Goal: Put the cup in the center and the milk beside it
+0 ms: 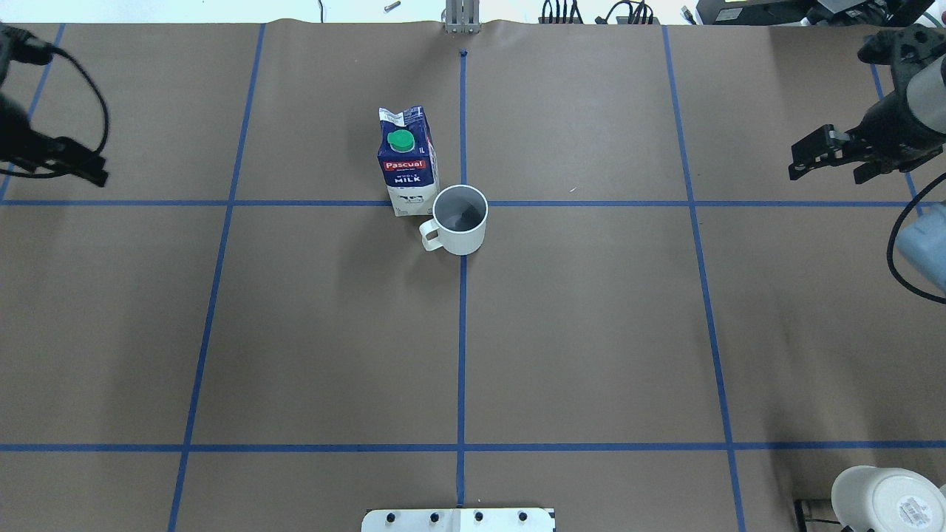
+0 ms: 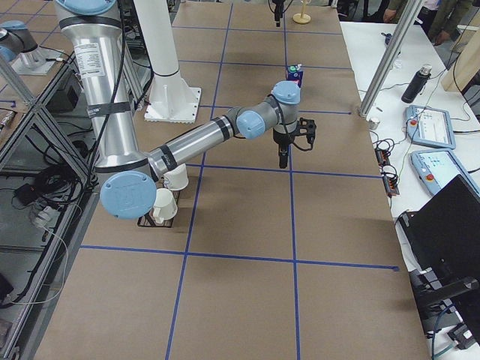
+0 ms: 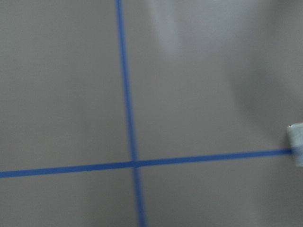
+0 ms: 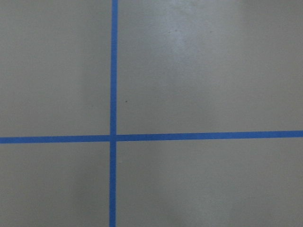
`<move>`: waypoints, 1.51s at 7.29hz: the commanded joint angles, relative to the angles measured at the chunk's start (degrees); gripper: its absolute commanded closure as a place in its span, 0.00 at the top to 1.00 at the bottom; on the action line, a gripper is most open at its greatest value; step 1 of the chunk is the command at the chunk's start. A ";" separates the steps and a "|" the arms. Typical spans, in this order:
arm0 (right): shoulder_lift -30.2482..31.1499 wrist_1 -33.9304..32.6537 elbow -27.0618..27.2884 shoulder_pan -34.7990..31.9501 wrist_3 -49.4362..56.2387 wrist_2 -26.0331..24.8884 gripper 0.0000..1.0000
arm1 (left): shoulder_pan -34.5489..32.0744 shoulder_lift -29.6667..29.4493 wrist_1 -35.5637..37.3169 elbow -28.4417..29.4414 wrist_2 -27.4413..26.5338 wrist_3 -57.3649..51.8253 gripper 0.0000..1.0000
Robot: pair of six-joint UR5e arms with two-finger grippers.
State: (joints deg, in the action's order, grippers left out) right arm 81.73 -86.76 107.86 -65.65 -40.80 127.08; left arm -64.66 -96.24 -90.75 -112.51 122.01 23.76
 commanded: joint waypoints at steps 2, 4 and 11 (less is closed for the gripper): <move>5.88 -0.42 -0.37 -4.57 10.01 0.36 1.00 | -4.77 9.74 -1.35 3.86 3.21 -13.65 0.98; 8.17 -0.25 -0.29 -6.06 11.09 4.82 1.00 | -7.48 9.75 -2.93 5.73 8.56 -13.74 0.98; 8.36 -0.16 -0.11 -5.89 17.07 6.69 1.00 | -7.50 8.70 -2.94 4.67 11.85 -11.28 0.98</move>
State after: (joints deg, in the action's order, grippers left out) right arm 90.38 -87.00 107.79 -71.55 -23.75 133.65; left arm -72.25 -87.41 -93.69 -107.80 133.84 12.35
